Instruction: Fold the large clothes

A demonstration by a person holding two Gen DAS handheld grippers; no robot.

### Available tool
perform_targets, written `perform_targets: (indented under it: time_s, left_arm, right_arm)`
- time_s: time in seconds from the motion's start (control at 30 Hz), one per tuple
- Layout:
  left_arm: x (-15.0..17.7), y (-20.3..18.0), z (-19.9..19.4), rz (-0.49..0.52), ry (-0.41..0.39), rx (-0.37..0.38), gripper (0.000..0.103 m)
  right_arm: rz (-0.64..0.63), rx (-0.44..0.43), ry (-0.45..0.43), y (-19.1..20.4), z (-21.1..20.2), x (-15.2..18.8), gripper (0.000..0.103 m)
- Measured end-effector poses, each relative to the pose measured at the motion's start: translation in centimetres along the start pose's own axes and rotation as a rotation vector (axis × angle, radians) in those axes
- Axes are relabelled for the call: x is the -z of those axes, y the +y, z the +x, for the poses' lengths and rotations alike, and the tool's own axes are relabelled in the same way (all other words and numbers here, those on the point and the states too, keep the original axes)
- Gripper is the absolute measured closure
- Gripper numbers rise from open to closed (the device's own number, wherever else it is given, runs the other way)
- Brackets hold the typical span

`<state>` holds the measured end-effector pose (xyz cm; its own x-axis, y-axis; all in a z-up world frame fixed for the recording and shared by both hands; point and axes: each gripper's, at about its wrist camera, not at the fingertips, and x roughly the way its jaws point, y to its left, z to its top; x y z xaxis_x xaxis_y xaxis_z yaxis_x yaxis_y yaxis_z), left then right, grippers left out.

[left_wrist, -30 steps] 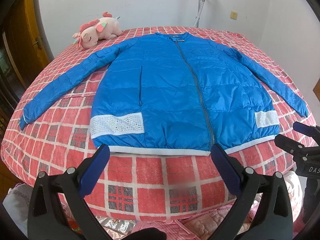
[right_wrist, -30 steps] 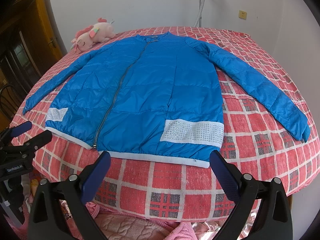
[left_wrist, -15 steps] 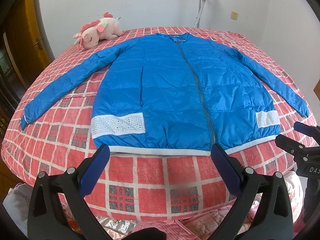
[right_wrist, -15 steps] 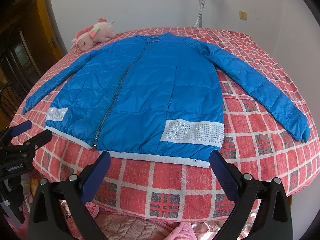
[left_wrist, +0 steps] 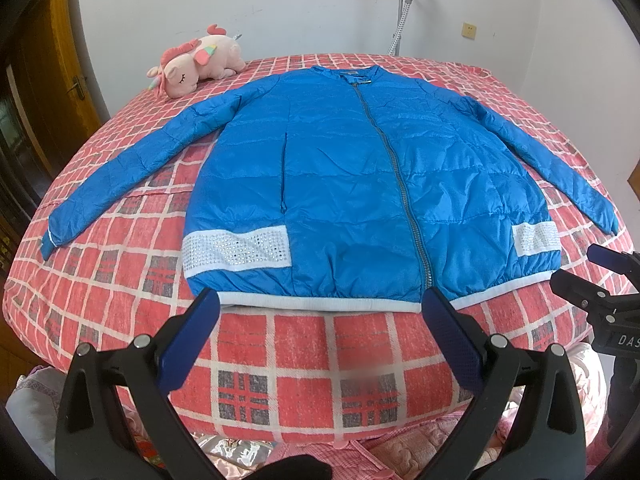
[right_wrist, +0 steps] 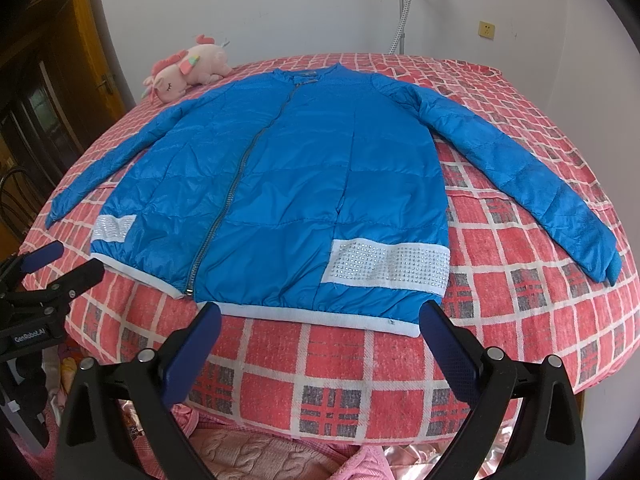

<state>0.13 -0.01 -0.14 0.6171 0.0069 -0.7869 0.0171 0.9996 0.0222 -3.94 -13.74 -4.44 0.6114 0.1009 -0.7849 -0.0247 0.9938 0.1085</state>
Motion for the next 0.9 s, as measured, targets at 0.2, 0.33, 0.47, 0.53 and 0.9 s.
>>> perform_targets:
  time_s: [0.2, 0.33, 0.47, 0.53, 0.9]
  left_arm:
    - [0.03, 0.45, -0.24, 0.001, 0.0, 0.0, 0.003]
    - [0.04, 0.44, -0.23, 0.0, 0.0, 0.0, 0.003]
    - [0.04, 0.42, -0.23, 0.001, 0.0, 0.0, 0.003]
    - [0.04, 0.42, -0.24, 0.002, -0.001, -0.001, 0.003]
    - [-0.29, 0.8, -0.12, 0.006, 0.002, -0.007, 0.003]
  right_arm:
    - [-0.001, -0.001, -0.001, -0.22, -0.18, 0.07, 0.004]
    - [-0.003, -0.003, -0.002, -0.12, -0.13, 0.01, 0.004]
    - [-0.005, -0.003, -0.003, 0.21, -0.17, -0.02, 0.004]
    - [-0.004, -0.003, -0.004, 0.23, -0.14, -0.04, 0.004]
    - [-0.003, -0.007, -0.002, 0.46, 0.1, -0.26, 0.004]
